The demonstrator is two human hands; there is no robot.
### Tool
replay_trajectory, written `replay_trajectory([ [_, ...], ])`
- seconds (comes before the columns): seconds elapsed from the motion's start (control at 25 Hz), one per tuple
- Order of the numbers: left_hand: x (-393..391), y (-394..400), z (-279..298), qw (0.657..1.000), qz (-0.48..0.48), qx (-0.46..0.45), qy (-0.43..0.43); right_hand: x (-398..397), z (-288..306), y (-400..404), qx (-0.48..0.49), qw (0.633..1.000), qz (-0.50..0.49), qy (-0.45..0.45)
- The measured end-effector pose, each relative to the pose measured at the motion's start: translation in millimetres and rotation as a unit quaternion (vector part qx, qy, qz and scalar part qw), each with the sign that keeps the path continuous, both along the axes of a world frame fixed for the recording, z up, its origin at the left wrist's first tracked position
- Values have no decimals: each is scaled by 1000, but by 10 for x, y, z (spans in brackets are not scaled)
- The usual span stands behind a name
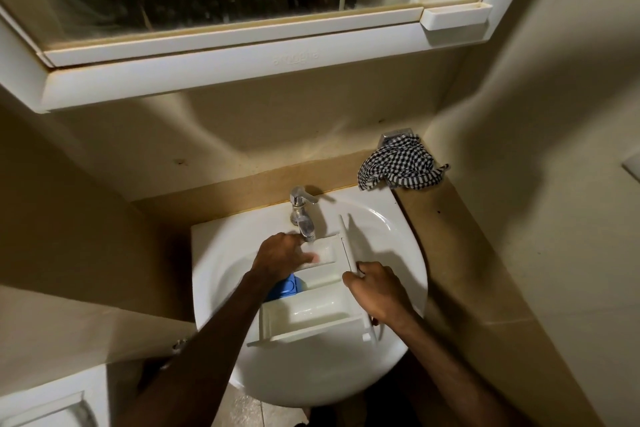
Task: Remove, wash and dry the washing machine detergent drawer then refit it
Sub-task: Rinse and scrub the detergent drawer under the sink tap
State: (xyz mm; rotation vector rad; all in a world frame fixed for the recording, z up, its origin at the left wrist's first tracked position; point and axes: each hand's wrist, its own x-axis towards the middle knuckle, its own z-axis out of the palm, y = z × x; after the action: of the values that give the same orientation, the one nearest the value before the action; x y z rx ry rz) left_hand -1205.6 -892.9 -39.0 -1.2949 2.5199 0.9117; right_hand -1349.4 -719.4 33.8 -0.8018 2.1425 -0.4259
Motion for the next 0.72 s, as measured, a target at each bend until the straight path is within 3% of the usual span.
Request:
replay_trajectory([
  [0.12,109,-86,28,997,-26,53,47,-68,43,-6,-7,1000,13,12],
  [0.2,172,-125,65,997,-33,39,59,-103,87,-24,-14,999,36,25],
  [0.4,105,-105,88,991,-16,-135,-6,-186,132,-45,-28,999,11,38],
  [0.72,-3,26,53,988,47,-123,-78,-140,134,14,0,1000,-1,21],
])
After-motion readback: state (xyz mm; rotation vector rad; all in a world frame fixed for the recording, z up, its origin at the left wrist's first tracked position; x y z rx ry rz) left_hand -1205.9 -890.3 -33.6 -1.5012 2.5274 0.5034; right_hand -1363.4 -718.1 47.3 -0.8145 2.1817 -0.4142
